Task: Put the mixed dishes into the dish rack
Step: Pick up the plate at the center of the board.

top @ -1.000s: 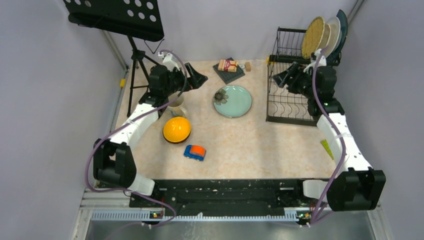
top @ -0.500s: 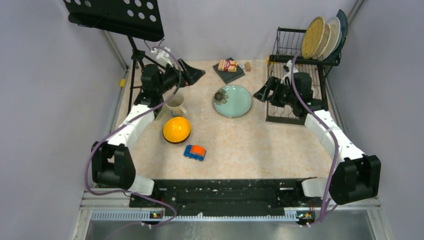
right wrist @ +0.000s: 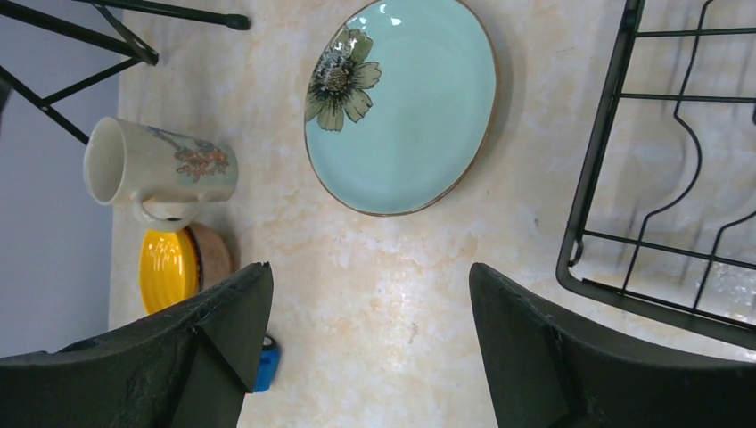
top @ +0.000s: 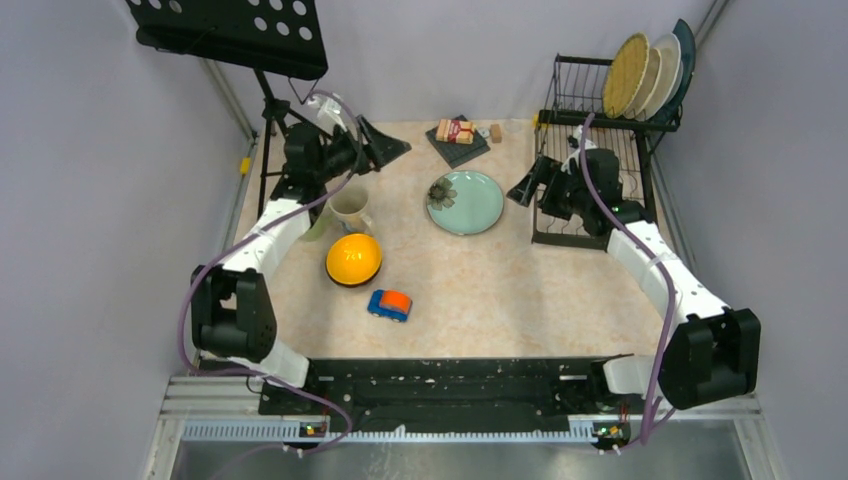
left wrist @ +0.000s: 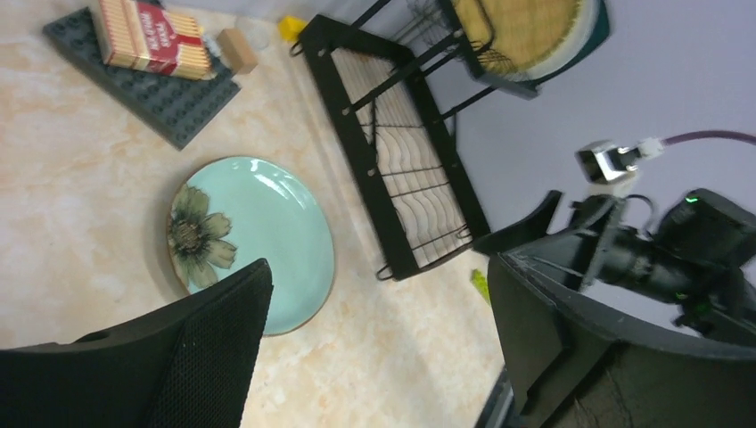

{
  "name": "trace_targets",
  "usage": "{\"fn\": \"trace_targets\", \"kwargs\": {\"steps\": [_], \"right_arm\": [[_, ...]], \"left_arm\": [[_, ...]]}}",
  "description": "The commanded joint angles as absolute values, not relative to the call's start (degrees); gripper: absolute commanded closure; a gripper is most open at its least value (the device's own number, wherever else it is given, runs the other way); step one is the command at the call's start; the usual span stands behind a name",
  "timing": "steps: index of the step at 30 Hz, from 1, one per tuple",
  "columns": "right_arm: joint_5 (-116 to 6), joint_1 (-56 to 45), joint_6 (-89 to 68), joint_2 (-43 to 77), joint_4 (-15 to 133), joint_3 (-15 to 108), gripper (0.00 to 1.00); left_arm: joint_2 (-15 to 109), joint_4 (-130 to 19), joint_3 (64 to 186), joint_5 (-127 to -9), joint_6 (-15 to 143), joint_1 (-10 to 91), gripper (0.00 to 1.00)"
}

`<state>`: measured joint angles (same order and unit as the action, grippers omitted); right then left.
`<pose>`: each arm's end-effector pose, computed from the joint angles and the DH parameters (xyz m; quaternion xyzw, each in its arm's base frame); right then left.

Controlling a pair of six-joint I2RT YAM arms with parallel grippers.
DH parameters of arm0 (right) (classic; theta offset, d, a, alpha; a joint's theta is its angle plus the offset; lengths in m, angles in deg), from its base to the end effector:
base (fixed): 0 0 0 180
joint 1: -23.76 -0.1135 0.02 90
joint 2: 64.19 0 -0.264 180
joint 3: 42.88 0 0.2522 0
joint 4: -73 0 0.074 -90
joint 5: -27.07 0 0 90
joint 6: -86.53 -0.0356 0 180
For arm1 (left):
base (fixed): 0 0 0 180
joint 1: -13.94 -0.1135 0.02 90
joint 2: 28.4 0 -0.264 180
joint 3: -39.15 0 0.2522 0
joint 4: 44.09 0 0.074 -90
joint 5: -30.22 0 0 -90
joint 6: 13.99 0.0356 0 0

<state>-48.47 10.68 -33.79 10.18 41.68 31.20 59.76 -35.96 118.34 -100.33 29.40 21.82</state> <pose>0.2838 0.0751 0.3096 0.0691 0.8654 0.2810 0.4090 0.3551 -0.0725 0.3366 0.0079 0.7110 -0.5209 0.4724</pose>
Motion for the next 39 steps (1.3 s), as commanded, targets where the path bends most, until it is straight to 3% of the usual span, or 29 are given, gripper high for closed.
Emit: {"fn": "trace_targets", "kwargs": {"steps": [1,16,22,39], "right_arm": [[-45.46,10.13,-36.56,9.21,46.77,29.54,0.18],[-40.84,10.08,-38.36,10.43,48.50,28.79,0.18],[-40.49,10.07,-38.93,10.57,48.79,28.55,0.19],[-39.89,10.07,-39.42,11.75,48.01,29.22,0.20]], "left_arm": [[61.46,-58.89,127.98,-91.17,46.35,27.06,0.06],[70.45,-69.68,134.28,-79.18,51.63,35.45,0.08],[78.37,-75.80,139.91,-76.30,52.22,38.89,0.15],[86.21,-75.32,140.74,-70.58,49.51,39.47,0.22]]}}
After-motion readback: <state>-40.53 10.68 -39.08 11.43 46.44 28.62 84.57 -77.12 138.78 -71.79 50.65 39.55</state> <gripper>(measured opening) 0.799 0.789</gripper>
